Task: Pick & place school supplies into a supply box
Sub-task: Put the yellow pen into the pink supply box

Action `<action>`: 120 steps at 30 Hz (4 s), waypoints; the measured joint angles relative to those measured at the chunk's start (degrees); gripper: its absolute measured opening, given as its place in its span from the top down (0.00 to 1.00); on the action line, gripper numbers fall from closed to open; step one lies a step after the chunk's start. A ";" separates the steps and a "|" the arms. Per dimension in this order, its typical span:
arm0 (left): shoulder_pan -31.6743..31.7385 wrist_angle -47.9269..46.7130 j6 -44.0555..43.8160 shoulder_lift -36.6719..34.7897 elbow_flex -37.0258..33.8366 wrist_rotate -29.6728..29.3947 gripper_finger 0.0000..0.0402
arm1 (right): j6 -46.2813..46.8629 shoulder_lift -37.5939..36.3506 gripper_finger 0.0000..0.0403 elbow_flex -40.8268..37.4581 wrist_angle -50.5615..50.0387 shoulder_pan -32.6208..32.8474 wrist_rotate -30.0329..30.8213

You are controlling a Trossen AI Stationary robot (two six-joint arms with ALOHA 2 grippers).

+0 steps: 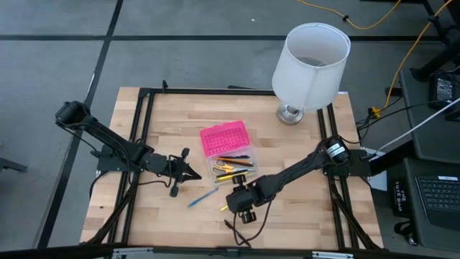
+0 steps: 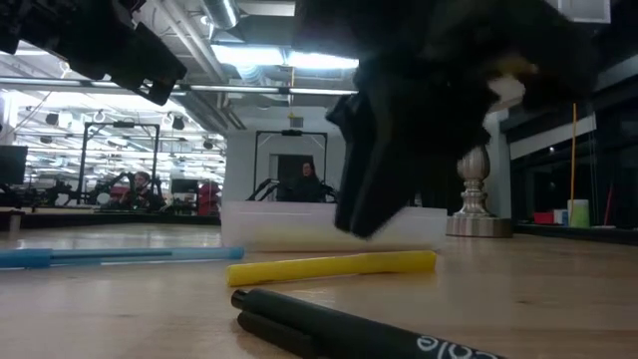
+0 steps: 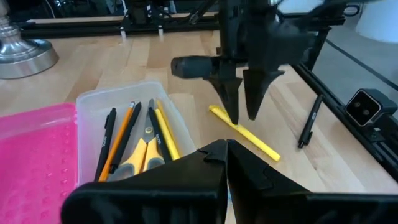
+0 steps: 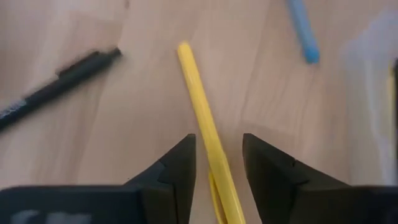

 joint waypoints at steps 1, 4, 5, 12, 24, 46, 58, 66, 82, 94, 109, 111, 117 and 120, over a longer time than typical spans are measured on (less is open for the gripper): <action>0.00 0.06 0.00 0.00 0.00 -0.01 0.99 | 0.00 0.44 0.66 -0.01 -0.37 0.00 0.01; 0.00 0.02 0.00 0.04 0.00 -0.01 0.99 | 0.00 1.74 0.66 -0.02 -0.17 -0.12 0.06; 0.00 0.15 0.00 0.04 0.00 -0.01 0.99 | 0.02 2.10 0.66 -0.02 -0.43 -0.17 0.06; 0.00 -0.02 0.00 0.04 0.00 -0.01 0.99 | 0.20 3.18 0.66 0.07 -0.81 -0.31 0.19; 0.00 -0.01 0.00 0.04 0.00 -0.03 0.99 | 0.55 3.27 0.67 0.07 -1.11 -1.31 -1.94; 0.00 -0.01 0.00 0.04 0.00 -0.03 0.99 | 1.49 2.86 0.90 0.00 -2.46 -1.60 -5.45; 0.00 -0.03 0.00 0.04 0.00 -0.03 0.99 | -1.65 -3.70 0.91 -0.26 -10.94 -1.55 -5.53; 0.00 -0.20 -0.90 0.04 0.00 -0.01 0.99 | 1.58 -12.07 0.91 -8.41 -8.17 -1.88 -3.84; 0.02 -1.71 -1.49 0.07 0.02 -0.08 0.99 | -1.69 -37.12 0.91 -43.42 40.75 -4.21 2.00; 0.00 -2.63 -2.64 0.07 0.02 -0.29 0.99 | -9.20 -37.60 0.90 -50.20 60.30 -11.48 -0.44; 0.02 -2.59 -6.14 0.08 0.02 -1.32 0.99 | -16.37 -37.60 0.91 -46.67 60.63 -11.87 -4.82; 0.02 -2.59 -6.14 0.09 0.02 -1.32 0.99 | -16.37 -37.60 0.91 -45.35 57.59 -11.89 -4.79; 0.02 -2.58 -5.99 0.08 0.02 -1.41 0.99 | -16.61 -37.60 0.90 -40.60 45.85 -13.13 -4.82; 0.02 -2.59 -4.11 0.09 0.02 -1.83 0.99 | -16.85 -37.60 0.90 -39.15 41.71 -14.77 -4.79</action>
